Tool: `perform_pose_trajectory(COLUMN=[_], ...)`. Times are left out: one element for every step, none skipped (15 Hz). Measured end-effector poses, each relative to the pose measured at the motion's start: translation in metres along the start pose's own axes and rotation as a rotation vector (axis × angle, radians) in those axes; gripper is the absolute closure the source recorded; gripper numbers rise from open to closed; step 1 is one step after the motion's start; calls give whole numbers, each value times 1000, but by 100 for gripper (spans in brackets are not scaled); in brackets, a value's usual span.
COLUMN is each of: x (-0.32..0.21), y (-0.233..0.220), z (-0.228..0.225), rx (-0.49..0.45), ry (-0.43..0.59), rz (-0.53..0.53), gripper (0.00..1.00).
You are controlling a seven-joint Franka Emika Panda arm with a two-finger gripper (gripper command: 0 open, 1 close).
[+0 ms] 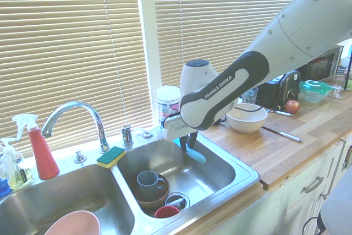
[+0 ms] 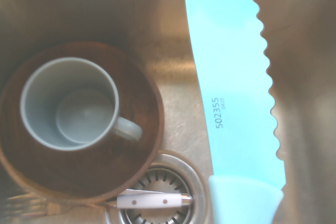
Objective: Put the knife into the sink
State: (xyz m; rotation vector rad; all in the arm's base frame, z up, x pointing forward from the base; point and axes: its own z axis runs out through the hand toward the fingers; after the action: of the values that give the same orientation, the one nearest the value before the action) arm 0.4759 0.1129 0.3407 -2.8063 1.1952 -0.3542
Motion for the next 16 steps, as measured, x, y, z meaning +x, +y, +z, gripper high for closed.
perform_pose_trajectory(x=[-2,-4,-5,-5,-5,-4,-4,-4,-5,-7,-8,-11,-14,-16,-17,-18], y=[-1,-2,-1,1,5,10,15,20,26,31,36,39,40,38,37,36], z=[17,35,52,69,86,102,118,133,148,162,174,184,191,196,200,204], rx=[-10,-20,-29,-38,-43,-48,-52,-54,-58,-63,-66,-68,-71,-74,-74,-75], ry=[-7,-16,-27,-37,-46,-54,-61,-66,-73,-81,-90,-99,-106,-113,-120,-127], rz=[4,10,15,16,20,24,25,22,21,23,27,31,33,33,34,33], gripper=[100,100,100,100,100,100,100,100,100,100,100,100,100,100,0,0])
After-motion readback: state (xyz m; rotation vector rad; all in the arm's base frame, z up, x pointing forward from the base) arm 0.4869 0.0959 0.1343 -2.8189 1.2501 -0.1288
